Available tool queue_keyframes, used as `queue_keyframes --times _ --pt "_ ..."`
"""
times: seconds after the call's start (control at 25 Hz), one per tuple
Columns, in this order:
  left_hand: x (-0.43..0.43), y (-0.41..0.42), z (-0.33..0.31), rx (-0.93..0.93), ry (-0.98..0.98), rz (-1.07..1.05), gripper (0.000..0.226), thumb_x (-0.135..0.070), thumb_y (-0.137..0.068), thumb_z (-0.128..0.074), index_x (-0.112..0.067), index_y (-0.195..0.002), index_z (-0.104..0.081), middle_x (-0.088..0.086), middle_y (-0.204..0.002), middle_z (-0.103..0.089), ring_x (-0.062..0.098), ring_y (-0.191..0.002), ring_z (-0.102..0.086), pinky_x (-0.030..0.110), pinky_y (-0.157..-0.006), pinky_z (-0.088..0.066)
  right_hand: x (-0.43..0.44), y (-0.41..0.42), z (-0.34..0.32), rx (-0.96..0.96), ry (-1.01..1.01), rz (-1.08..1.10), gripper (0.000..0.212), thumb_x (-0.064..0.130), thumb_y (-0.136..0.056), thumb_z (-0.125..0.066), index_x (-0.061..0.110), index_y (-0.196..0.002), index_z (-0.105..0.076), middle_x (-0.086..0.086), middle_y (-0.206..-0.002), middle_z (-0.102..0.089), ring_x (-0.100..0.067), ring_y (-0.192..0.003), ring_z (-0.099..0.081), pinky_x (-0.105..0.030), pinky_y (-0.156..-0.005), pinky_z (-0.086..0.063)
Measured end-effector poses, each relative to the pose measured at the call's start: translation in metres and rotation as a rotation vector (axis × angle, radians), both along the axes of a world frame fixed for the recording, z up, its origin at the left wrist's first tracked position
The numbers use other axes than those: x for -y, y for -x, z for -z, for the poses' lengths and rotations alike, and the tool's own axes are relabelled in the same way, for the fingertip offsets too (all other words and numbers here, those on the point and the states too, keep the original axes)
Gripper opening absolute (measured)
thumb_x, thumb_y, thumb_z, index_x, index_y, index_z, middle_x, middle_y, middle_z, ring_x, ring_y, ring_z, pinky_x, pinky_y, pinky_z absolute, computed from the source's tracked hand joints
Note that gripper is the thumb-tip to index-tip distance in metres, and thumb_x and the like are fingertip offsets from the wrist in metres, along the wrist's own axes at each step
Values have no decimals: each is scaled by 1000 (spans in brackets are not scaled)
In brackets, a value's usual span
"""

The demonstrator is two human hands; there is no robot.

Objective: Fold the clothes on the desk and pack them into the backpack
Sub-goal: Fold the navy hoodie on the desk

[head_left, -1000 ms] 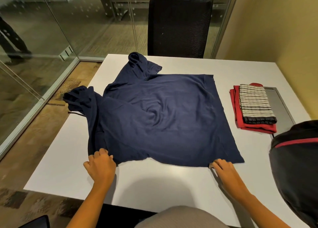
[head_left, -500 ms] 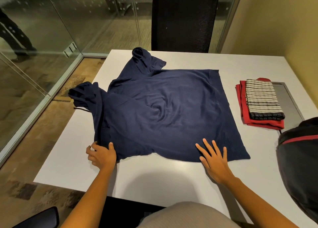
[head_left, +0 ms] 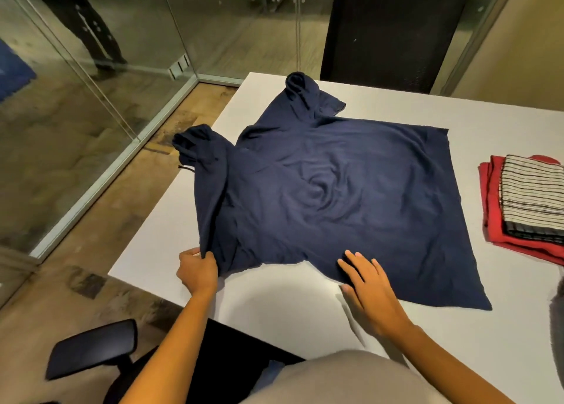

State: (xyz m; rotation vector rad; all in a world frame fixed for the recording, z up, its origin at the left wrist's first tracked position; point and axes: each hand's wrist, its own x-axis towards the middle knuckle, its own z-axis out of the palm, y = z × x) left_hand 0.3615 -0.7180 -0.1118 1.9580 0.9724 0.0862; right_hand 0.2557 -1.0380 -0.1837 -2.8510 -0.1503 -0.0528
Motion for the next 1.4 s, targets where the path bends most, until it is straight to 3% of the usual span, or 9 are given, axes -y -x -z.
queue_keyframes --times 0.2,0.36,0.44,0.52,0.76,0.96,1.08,1.24,1.4 --pt "4 49 -4 -42 138 -102 26 -6 -92 -51 -2 -114 -38 20 -105 -54 29 -66 -54 31 -53 -43 -51 -32 -14 59 -139 -251 53 24 -91 -61 9 -140 -49 -9 -149 -44 -28 -133 -46 -39 -110 -37" --pt "-7 78 4 -211 -123 7 43 -24 -95 -51 -2 -127 -32 24 -119 -56 40 -94 -59 41 -73 -44 -79 -48 -16 52 -138 -444 67 9 -79 -74 8 -140 -48 -11 -147 -45 -29 -129 -49 -36 -107 -40" --pt "-15 88 7 -29 -356 195 48 -33 -94 -55 -10 -131 -35 14 -129 -50 38 -109 -54 45 -81 -45 -88 -49 -13 32 -154 -496 74 3 -71 -78 9 -138 -49 -12 -144 -48 -30 -125 -53 -38 -103 -45" --pt "-24 93 14 82 -506 443 50 -35 -89 -63 -11 -129 -44 9 -125 -53 30 -108 -55 44 -84 -48 -91 -47 -11 30 -172 -510 77 1 -64 -80 9 -135 -51 -12 -139 -53 -30 -120 -57 -37 -100 -46" --pt "-44 81 40 -69 -651 815 51 -15 -68 -86 4 -109 -63 18 -115 -61 40 -102 -60 45 -83 -52 -84 -34 -12 15 -193 -480 72 0 -66 -79 12 -133 -52 -7 -135 -56 -26 -119 -56 -30 -103 -41" --pt "-42 71 1 233 -411 680 38 -27 -91 -61 3 -114 -62 18 -112 -64 36 -111 -57 44 -90 -46 -81 -36 -25 1 -293 -435 60 0 -79 -68 15 -134 -50 -3 -138 -50 -19 -124 -46 -31 -100 -44" --pt "-31 64 -36 325 -262 512 51 -43 -97 -48 4 -112 -63 17 -84 -67 32 -80 -64 39 -65 -46 -91 -41 -38 -43 -450 -364 57 3 -84 -64 15 -136 -47 2 -137 -47 -13 -123 -42 -28 -104 -40" --pt "-28 31 -60 -59 123 302 39 -40 -97 -50 -6 -79 -58 18 -83 -64 31 -77 -58 37 -66 -44 -116 -52 -53 -83 -527 -380 60 17 -88 -67 14 -142 -41 0 -143 -42 -15 -132 -39 -29 -111 -34" --pt "-18 26 -72 -172 580 122 23 -31 -92 -61 -9 -88 -66 12 -83 -69 24 -77 -65 31 -64 -50 -145 -57 -68 -164 -523 -541 89 31 -81 -76 14 -152 -23 -3 -154 -28 -16 -142 -25 -30 -117 -26"
